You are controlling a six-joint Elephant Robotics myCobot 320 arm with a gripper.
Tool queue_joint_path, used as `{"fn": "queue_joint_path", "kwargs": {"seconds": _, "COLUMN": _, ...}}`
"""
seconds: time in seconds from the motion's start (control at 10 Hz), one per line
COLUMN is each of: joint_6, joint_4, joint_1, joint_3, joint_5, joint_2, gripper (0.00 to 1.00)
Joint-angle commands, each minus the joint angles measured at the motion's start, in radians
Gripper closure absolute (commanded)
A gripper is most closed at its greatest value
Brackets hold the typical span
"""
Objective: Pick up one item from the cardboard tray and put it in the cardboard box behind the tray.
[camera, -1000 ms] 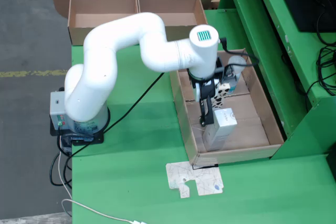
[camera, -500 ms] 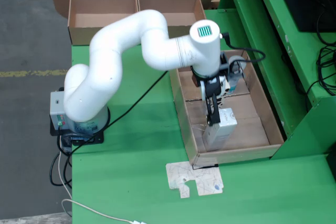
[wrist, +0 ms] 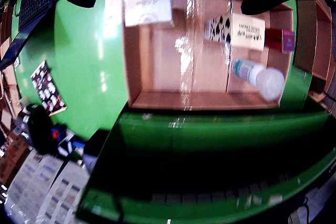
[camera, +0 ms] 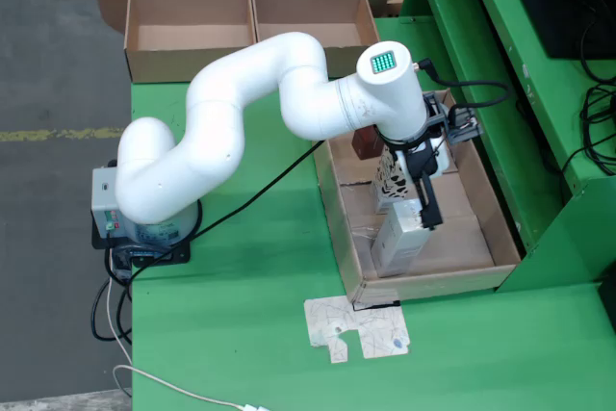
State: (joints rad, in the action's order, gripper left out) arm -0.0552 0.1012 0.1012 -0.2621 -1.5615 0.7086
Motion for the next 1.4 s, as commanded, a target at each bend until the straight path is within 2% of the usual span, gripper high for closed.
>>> {"fn": "queue_joint_path", "kwargs": {"seconds": 0.0, "joint_6": -0.017, "joint_4": -0.155, "joint_1": 0.03, "joint_3": 0.262, "joint_5": 0.028, "joint_2": 0.004, "gripper": 0.0}}
{"fn": "queue_joint_path", "kwargs": {"seconds": 0.1, "joint_6": -0.024, "joint_4": -0.228, "joint_1": 0.028, "joint_3": 0.262, "joint_5": 0.067, "joint_2": 0.032, "gripper": 0.0}}
{"fn": "queue_joint_path", "kwargs": {"seconds": 0.8, "joint_6": -0.022, "joint_4": -0.211, "joint_1": 0.049, "joint_3": 0.262, "joint_5": 0.057, "joint_2": 0.029, "gripper": 0.0}}
{"fn": "queue_joint_path", "kwargs": {"seconds": 1.3, "joint_6": -0.041, "joint_4": -0.281, "joint_1": 0.053, "joint_3": 0.262, "joint_5": 0.081, "joint_2": 0.084, "gripper": 0.0}}
